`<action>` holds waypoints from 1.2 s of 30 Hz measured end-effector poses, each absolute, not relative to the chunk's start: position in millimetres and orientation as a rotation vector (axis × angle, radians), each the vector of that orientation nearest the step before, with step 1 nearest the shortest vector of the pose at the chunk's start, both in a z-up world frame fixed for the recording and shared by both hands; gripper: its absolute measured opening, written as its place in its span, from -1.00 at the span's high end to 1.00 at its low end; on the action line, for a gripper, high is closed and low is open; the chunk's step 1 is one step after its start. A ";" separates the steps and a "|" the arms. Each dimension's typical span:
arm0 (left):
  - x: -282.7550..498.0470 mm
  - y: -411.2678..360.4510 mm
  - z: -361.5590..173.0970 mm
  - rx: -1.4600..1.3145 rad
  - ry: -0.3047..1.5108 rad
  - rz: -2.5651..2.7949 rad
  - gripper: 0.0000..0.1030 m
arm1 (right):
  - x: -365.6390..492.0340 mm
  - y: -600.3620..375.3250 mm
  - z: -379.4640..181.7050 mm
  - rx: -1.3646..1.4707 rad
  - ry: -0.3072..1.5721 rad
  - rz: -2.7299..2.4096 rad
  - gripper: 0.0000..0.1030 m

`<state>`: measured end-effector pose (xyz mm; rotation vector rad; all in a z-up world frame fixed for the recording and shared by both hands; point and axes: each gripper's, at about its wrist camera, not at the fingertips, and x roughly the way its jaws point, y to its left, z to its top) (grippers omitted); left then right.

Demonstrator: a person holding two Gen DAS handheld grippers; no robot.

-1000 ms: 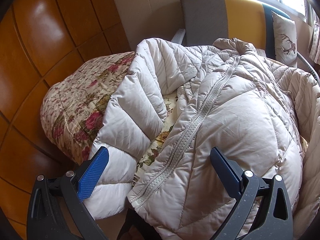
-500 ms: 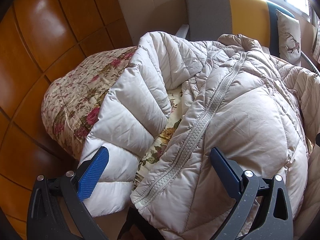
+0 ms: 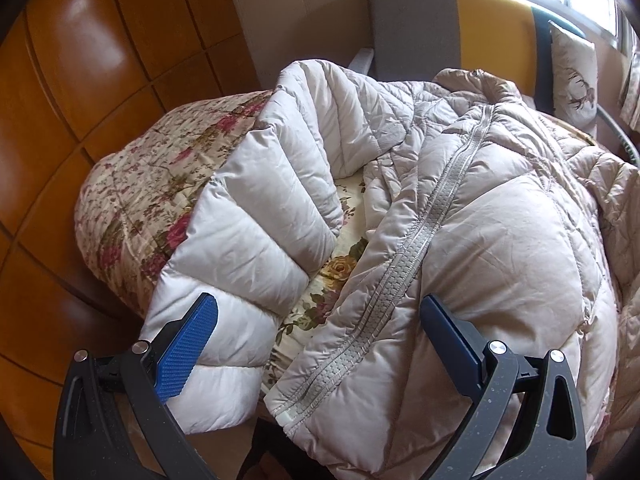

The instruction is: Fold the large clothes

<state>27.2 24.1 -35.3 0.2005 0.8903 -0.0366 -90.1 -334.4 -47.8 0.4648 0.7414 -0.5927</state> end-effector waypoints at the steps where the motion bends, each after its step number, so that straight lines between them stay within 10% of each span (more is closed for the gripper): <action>1: 28.2 26.3 -36.2 0.187 0.886 -0.049 -0.94 | -96.1 -334.7 -40.4 0.469 0.706 -0.571 -0.97; 9: 40.0 42.6 -46.1 0.056 0.899 -0.153 -0.94 | -90.8 -315.9 -66.1 0.517 0.866 -0.340 -0.86; 13: 43.6 52.6 -51.1 -0.029 0.911 -0.206 -0.94 | -85.9 -310.5 -91.0 0.367 0.990 -0.371 0.63; 24: 40.8 53.0 -52.2 -0.006 0.894 -0.227 -0.94 | -86.5 -426.6 -99.2 0.187 1.010 -0.597 0.68; 27: 44.8 59.6 -51.5 -0.062 0.910 -0.245 -0.94 | -74.3 -452.4 -89.9 0.070 0.986 -0.651 0.59; 30: 46.8 61.6 -51.0 -0.079 0.913 -0.248 -0.94 | -59.3 -478.2 -84.1 -0.069 0.975 -0.782 -0.55; 36: 48.8 69.0 -50.8 -0.085 0.901 -0.235 -0.94 | -63.6 -534.8 -61.2 0.115 0.947 -0.761 -0.94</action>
